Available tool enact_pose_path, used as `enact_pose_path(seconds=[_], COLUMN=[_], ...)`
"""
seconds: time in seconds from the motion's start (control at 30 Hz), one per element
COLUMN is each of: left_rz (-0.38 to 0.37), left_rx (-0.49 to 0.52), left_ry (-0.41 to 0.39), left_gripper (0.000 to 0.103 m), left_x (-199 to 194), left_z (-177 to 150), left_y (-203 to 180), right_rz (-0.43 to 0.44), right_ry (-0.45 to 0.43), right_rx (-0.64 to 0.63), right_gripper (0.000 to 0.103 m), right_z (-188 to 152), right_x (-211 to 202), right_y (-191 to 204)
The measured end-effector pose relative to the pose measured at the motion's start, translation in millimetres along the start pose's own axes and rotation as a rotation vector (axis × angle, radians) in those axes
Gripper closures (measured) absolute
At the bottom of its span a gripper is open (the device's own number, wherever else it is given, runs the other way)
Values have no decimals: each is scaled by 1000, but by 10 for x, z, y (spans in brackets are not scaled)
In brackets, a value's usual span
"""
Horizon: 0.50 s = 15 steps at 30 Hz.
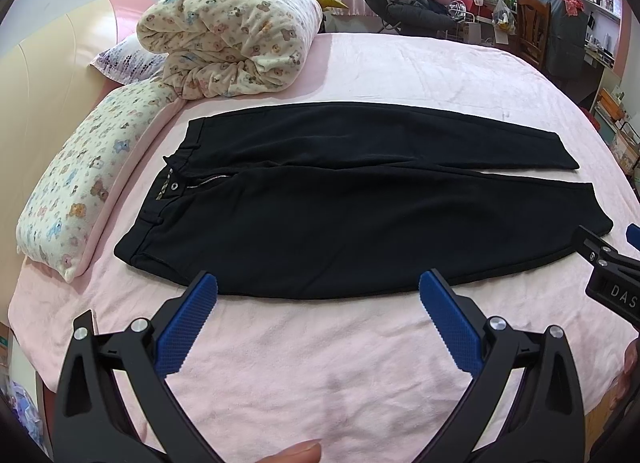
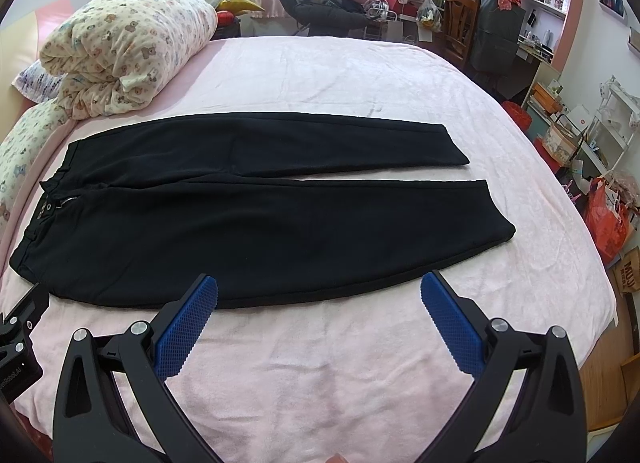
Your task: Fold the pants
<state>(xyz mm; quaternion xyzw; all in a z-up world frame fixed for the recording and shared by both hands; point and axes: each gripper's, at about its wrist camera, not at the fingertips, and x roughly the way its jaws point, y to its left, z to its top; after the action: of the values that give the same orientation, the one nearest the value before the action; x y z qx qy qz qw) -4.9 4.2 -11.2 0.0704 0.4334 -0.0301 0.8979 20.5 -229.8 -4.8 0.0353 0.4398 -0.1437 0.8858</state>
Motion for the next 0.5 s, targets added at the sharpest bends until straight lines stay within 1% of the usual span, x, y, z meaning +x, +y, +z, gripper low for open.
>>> enact_pose_path(seconds=[0.5], left_rz=[4], left_rx=[1], left_ry=[10], left_gripper=[2], left_x=[62], left_z=[-13], left_y=[47], right_rz=[0], right_ry=[4], right_rx=[1], right_gripper=[1], right_z=[-29], right_x=[20], right_y=[61])
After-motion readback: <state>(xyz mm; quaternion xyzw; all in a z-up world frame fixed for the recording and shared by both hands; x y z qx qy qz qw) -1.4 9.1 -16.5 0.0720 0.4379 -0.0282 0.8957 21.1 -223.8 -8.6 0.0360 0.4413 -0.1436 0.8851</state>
